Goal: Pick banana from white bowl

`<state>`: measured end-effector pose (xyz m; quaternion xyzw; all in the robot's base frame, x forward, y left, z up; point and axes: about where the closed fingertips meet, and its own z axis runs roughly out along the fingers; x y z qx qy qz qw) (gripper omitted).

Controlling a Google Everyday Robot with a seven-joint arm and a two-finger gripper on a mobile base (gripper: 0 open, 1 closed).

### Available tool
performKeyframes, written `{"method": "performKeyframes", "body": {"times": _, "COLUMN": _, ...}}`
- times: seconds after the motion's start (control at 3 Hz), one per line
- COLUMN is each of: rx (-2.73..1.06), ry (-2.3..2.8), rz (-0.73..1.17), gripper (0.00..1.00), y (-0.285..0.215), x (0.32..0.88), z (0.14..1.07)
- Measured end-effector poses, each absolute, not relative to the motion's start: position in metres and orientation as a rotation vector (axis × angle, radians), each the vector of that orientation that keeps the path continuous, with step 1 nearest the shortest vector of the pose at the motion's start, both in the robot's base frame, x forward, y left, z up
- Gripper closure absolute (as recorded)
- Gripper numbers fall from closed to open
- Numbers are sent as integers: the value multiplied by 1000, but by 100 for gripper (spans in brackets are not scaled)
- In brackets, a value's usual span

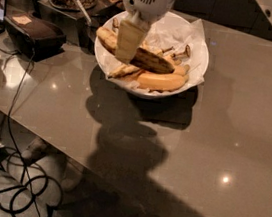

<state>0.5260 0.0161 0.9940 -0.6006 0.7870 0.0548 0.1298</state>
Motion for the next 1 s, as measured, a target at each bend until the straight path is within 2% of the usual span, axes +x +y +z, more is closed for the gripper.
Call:
{"method": "performKeyframes", "body": {"times": 0.67, "rx": -1725, "ry": 2233, "rz": 181, "gripper": 100, "y": 28, "x": 527, "z": 995}}
{"method": "performKeyframes", "body": {"times": 1.0, "rx": -1743, "ry": 2171, "rz": 201, "gripper": 100, "y": 38, "x": 510, "z": 993}}
